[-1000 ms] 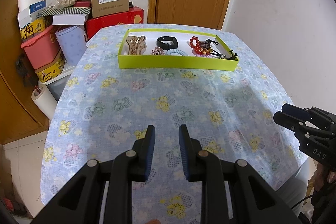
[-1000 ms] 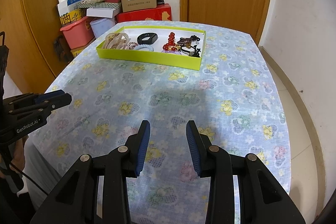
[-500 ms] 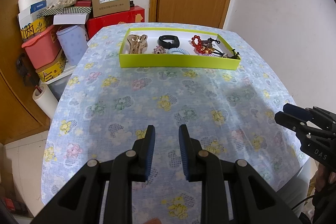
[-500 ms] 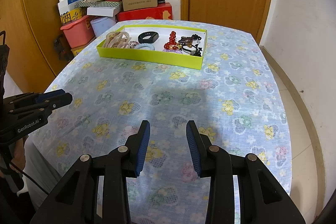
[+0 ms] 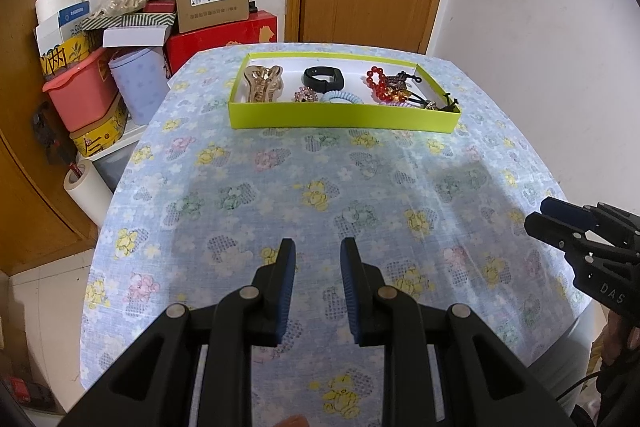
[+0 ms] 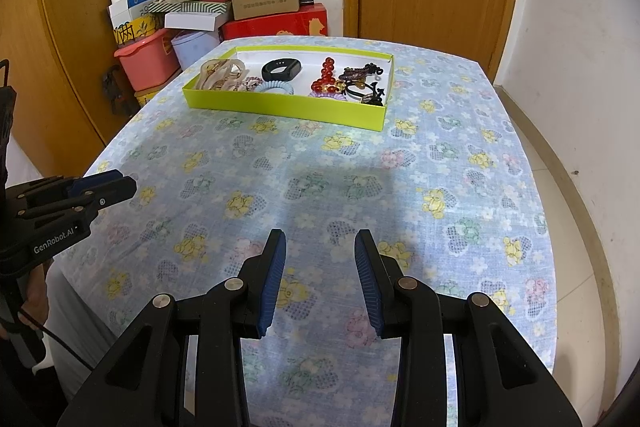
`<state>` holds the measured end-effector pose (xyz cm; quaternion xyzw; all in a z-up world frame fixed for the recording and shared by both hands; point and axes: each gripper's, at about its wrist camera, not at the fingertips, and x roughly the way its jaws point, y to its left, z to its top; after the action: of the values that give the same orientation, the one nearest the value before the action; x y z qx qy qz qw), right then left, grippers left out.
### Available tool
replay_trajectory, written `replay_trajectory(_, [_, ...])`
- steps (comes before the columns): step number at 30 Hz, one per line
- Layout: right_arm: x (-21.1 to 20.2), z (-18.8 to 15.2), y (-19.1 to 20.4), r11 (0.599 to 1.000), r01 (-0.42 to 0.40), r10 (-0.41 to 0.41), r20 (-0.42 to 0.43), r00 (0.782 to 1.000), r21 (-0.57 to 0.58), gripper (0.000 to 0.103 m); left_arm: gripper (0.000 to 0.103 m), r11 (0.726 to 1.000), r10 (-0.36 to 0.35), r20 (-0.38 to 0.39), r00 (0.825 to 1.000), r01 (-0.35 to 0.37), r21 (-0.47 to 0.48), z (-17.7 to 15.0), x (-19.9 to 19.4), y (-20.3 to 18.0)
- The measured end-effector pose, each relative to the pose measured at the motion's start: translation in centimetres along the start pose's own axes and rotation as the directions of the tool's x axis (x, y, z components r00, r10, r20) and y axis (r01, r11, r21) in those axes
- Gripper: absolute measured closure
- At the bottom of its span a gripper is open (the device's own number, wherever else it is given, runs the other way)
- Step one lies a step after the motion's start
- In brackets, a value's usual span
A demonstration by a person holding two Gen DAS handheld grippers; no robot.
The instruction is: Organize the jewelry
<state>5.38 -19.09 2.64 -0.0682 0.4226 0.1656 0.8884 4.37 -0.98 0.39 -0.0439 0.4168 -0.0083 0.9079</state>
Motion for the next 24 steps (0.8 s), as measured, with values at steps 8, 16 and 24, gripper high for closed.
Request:
replay_trajectory(8, [0.01,0.01,0.01,1.000,0.001,-0.001,0.000,1.000,0.001,0.066,0.079,1.000,0.006,-0.007,1.000,-0.006,0.011,0.08,0.03,-0.29])
replay_trajectory(16, [0.01,0.03,-0.01,1.000,0.000,0.000,-0.001,1.000,0.002,0.066,0.079,1.000,0.011,-0.014,1.000,-0.011,0.020,0.01,0.22,-0.59])
replay_trajectory(24, [0.20,-0.08,0.00,1.000,-0.002,0.002,-0.003,1.000,0.003,0.066,0.079,1.000,0.011,-0.017,1.000,-0.010,0.027,-0.17,0.38,-0.78])
